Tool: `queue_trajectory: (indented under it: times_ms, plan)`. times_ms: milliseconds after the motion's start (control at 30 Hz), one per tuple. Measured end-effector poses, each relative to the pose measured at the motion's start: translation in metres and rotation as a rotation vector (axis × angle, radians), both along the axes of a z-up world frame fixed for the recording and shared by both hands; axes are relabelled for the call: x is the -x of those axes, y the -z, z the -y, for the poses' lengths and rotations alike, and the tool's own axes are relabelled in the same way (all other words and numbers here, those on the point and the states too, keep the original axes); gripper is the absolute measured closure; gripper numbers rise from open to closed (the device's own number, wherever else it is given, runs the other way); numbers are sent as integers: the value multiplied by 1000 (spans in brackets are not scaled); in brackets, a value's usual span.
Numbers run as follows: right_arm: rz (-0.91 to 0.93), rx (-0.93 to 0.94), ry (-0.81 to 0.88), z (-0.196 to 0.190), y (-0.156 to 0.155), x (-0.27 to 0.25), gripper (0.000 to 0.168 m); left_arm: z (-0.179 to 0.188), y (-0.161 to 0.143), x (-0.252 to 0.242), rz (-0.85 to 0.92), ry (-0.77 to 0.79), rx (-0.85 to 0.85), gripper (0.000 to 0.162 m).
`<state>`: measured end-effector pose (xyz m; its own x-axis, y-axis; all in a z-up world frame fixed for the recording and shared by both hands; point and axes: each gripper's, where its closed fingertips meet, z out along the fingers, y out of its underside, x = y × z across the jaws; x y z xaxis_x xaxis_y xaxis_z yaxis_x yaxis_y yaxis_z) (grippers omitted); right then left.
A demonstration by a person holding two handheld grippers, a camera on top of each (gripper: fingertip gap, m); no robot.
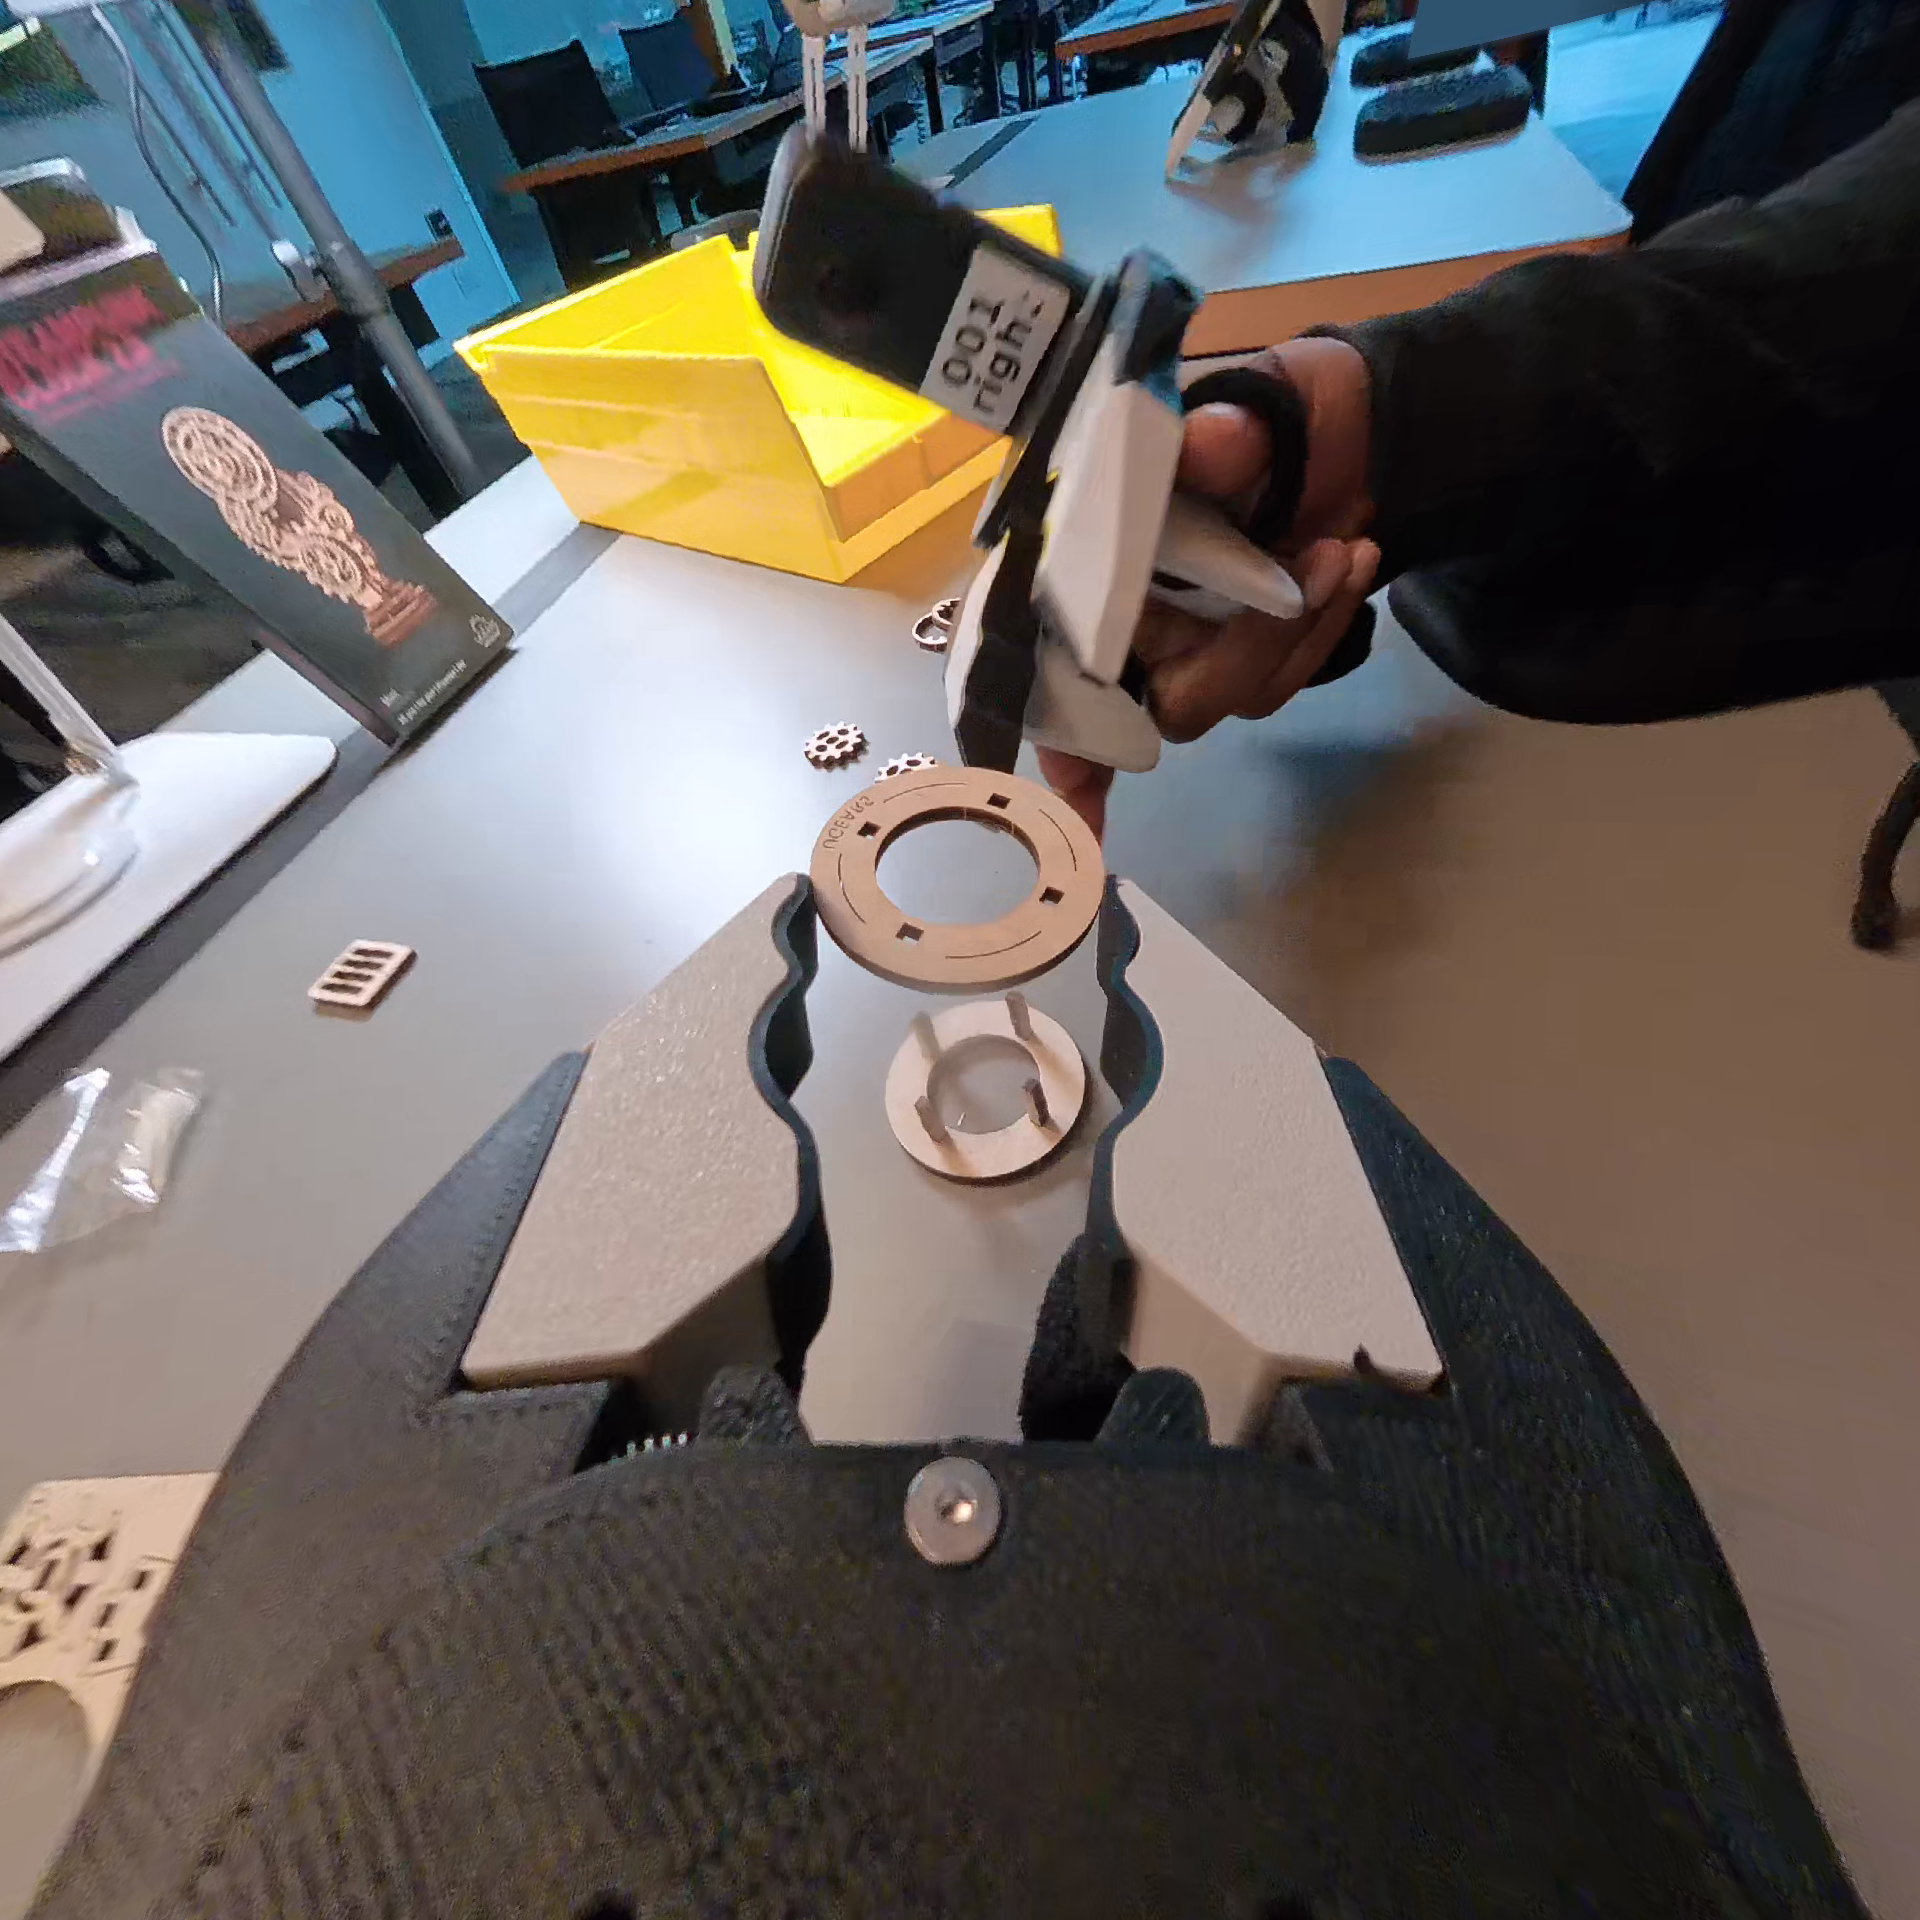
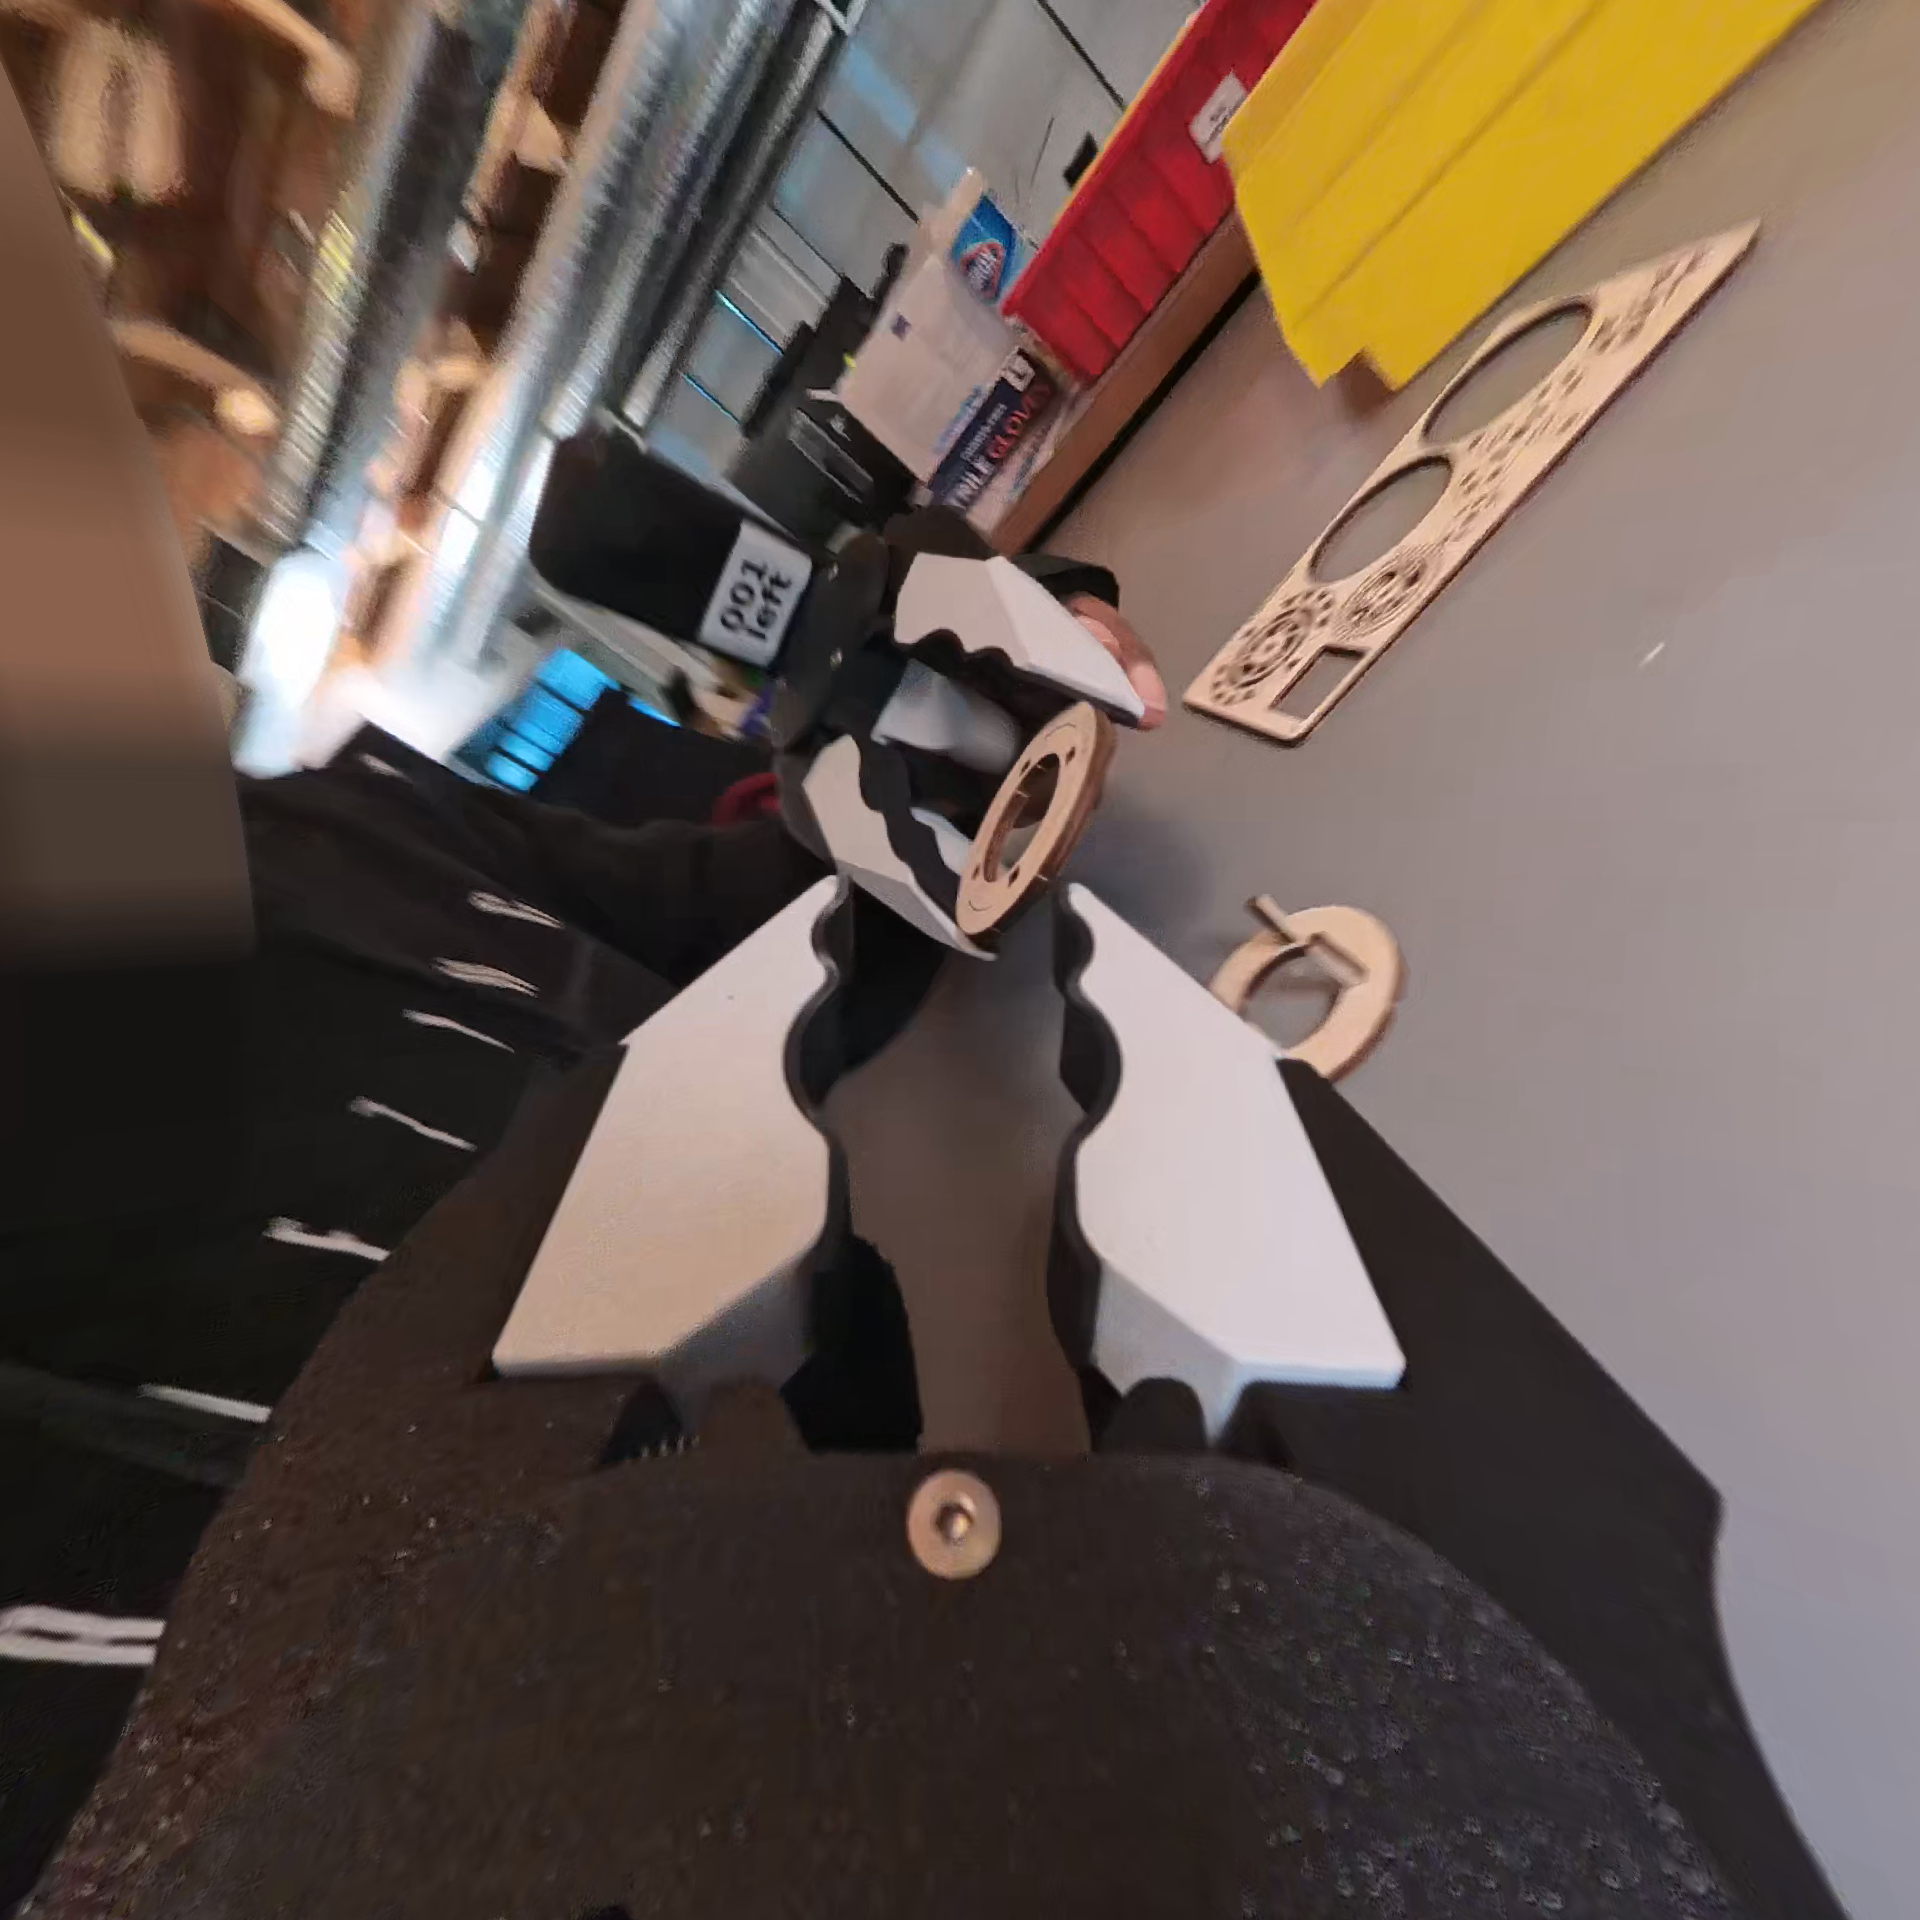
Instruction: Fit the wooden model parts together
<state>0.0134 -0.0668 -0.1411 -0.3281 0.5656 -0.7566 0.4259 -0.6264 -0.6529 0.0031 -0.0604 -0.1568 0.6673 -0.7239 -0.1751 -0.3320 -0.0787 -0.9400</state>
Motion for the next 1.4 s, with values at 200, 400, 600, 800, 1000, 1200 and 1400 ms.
queue_trajectory:
  times_ms: [200,400,600,800,1000,1200,1400]
  plan:
    - [-41,-563,98,-12,17,1,116,-5,16,3,43,-12,114,108]
    - [36,-901,74,-11,51,9,121,-8,33,2,18,-2,181,108]
    - [68,-1002,76,-13,62,15,123,-9,34,3,40,8,214,108]
    - [44,-978,81,-11,57,16,123,-9,38,7,15,-1,245,108]
    - [27,-957,72,-8,54,15,122,-6,38,6,4,23,245,108]
    - [18,-983,81,-10,52,14,130,-4,35,5,5,41,230,108]
    - [7,-977,67,-7,52,14,120,1,34,2,9,80,231,108]
